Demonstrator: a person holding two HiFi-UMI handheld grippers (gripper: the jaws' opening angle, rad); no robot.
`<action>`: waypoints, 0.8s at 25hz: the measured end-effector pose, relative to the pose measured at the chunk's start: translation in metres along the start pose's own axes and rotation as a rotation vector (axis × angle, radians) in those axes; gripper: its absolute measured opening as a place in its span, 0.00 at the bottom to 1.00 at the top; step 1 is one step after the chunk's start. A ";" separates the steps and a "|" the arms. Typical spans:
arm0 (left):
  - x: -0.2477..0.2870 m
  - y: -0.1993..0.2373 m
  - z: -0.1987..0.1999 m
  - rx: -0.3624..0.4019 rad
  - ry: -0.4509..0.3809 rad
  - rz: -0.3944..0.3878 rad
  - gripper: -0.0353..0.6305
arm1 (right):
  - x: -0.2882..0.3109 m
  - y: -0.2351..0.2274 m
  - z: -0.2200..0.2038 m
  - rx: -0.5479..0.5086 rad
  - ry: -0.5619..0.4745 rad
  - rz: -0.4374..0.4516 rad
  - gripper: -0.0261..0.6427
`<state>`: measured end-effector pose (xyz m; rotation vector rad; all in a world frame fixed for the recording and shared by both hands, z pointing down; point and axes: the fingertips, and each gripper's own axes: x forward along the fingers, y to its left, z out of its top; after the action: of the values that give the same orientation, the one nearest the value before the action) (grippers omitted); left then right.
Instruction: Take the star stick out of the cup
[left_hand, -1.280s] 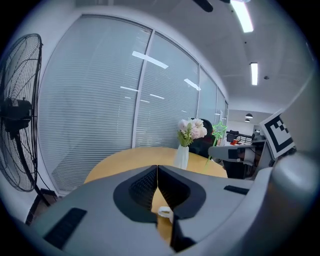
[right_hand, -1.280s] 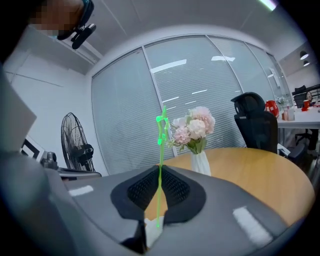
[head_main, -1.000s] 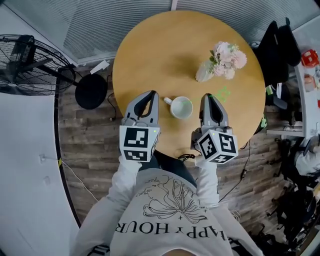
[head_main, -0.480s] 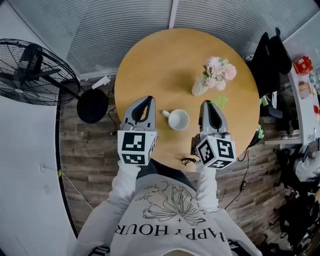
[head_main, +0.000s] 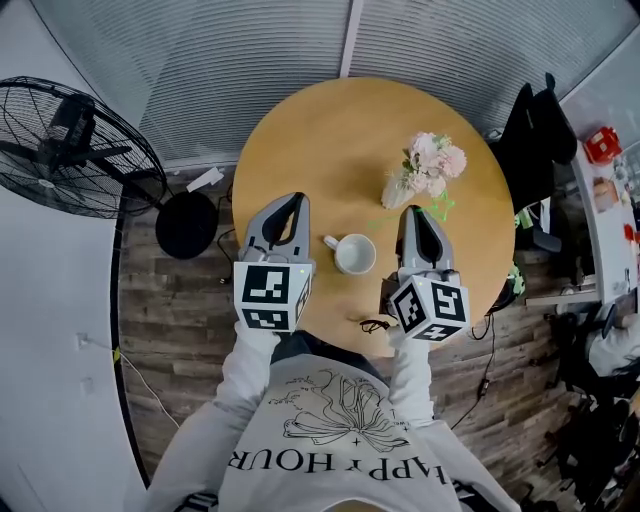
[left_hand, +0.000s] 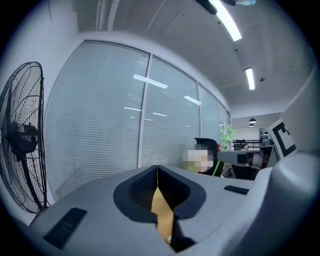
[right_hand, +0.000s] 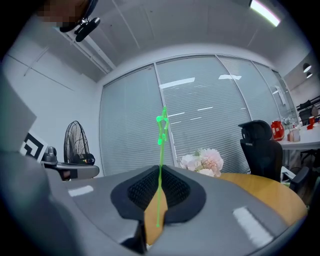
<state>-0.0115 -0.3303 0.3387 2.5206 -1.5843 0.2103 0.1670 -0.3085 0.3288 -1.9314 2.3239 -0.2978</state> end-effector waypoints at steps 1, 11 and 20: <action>0.000 0.000 0.002 0.001 -0.004 0.002 0.06 | 0.000 0.001 0.002 0.000 -0.003 0.002 0.08; -0.003 0.007 0.014 0.003 -0.031 0.019 0.06 | 0.006 0.005 0.014 -0.016 -0.025 0.014 0.08; -0.005 0.007 0.022 0.007 -0.047 0.025 0.06 | 0.008 0.007 0.017 -0.005 -0.029 0.031 0.08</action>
<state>-0.0198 -0.3335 0.3169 2.5297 -1.6360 0.1606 0.1625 -0.3163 0.3106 -1.8866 2.3359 -0.2594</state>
